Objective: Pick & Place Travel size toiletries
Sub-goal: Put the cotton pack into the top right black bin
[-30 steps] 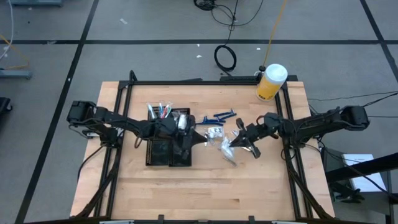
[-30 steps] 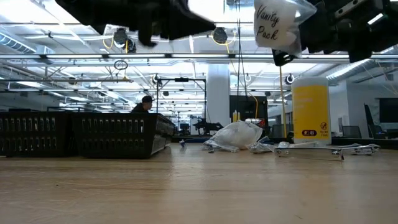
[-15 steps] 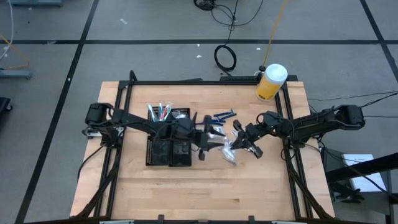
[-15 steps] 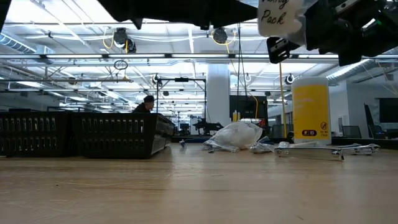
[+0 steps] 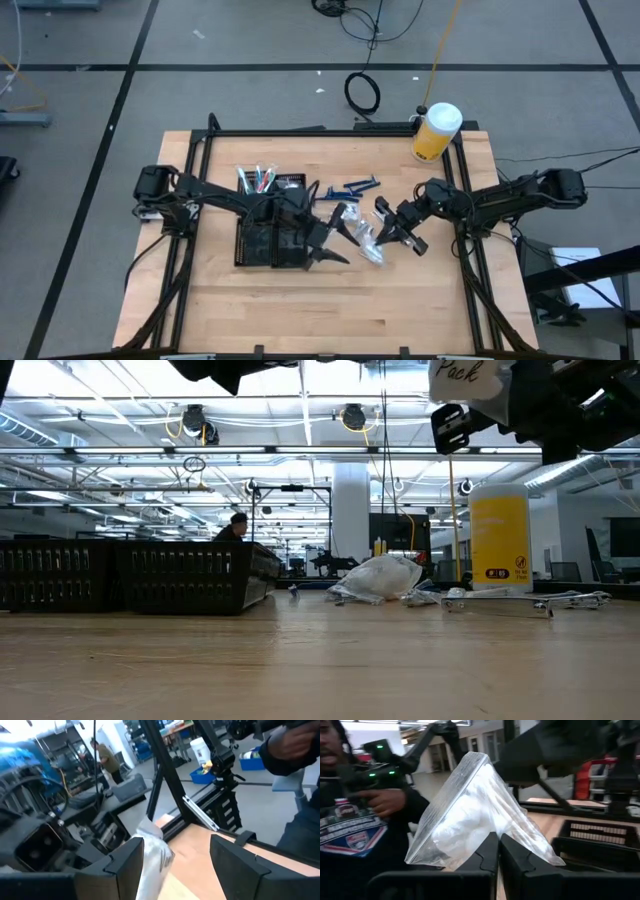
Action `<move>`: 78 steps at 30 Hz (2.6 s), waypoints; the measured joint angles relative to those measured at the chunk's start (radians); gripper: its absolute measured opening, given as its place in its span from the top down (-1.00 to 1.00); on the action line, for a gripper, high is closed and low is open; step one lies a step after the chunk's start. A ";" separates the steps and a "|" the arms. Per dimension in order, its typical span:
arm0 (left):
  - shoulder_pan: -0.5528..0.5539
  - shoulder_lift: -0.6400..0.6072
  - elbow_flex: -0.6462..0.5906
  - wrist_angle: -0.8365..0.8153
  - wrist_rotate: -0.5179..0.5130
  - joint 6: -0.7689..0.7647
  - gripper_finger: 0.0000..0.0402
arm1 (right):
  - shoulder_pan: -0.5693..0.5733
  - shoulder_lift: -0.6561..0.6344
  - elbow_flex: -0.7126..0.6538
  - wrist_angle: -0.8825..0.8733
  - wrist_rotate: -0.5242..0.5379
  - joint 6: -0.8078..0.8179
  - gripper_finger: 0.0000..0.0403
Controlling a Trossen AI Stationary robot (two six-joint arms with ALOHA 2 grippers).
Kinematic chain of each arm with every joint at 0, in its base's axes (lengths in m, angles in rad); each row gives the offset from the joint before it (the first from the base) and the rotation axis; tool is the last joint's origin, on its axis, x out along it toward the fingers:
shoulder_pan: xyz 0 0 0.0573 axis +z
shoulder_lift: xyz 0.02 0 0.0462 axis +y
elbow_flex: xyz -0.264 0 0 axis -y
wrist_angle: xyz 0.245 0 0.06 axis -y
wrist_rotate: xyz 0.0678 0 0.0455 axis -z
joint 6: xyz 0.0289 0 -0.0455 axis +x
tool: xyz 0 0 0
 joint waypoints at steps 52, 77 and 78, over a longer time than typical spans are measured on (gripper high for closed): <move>0.013 0.045 0.161 -0.280 0.090 0.029 0.97 | -0.001 -0.001 0.000 -0.174 0.133 -0.063 0.09; 0.288 -0.499 -0.784 0.109 -0.645 -1.064 0.98 | -0.098 -0.001 0.000 -0.292 0.360 -0.057 -0.15; 0.289 -0.499 -0.796 0.114 -0.656 -1.110 0.98 | -0.098 -0.001 0.000 -0.294 0.360 -0.057 -0.15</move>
